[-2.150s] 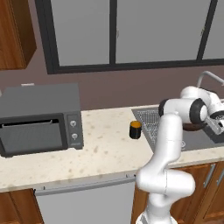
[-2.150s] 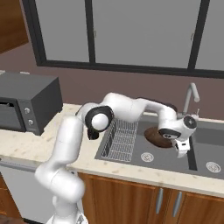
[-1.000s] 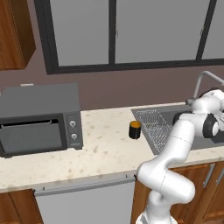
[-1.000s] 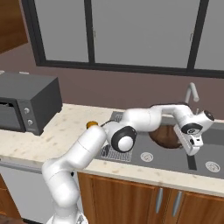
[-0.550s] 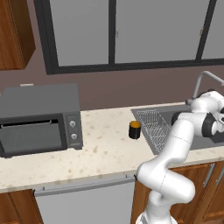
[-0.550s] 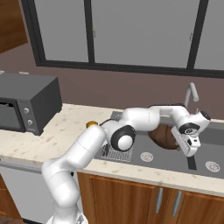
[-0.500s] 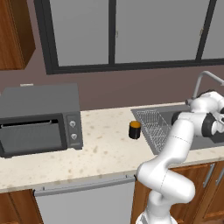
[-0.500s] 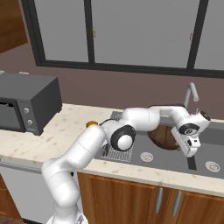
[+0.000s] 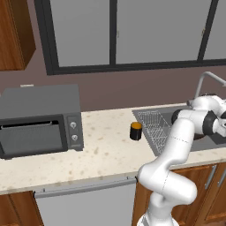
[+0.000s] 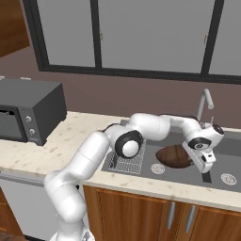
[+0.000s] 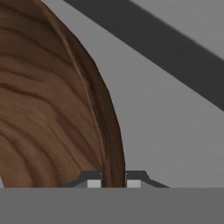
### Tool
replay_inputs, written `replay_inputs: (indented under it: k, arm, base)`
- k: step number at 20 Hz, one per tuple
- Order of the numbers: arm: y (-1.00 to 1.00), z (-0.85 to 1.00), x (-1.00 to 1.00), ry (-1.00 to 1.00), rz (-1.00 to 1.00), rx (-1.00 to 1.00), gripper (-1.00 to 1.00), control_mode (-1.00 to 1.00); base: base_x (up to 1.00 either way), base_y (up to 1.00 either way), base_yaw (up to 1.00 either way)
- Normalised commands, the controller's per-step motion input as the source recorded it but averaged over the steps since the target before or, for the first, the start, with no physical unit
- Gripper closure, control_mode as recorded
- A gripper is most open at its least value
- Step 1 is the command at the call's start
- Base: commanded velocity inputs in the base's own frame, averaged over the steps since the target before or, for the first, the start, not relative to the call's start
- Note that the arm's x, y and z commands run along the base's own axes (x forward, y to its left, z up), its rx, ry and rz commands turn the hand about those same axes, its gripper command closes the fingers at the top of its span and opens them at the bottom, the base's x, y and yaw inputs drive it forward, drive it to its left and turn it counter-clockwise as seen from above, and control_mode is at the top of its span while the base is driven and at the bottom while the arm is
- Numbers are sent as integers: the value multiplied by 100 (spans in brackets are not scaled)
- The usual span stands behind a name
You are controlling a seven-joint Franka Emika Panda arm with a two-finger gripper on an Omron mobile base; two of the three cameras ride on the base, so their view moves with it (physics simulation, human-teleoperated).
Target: Place the bowl in the left basin and the mug in the right basin of the sink.
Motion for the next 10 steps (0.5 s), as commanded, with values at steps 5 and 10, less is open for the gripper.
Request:
replay_inputs:
  k: [5, 10]
  arm:
    - [15, -11, 10, 2, 6, -7, 100, -100]
    - [13, -21, 33, 14, 1, -9, 100, -100]
  base:
    - [0, 0, 0]
    - [0, 0, 0]
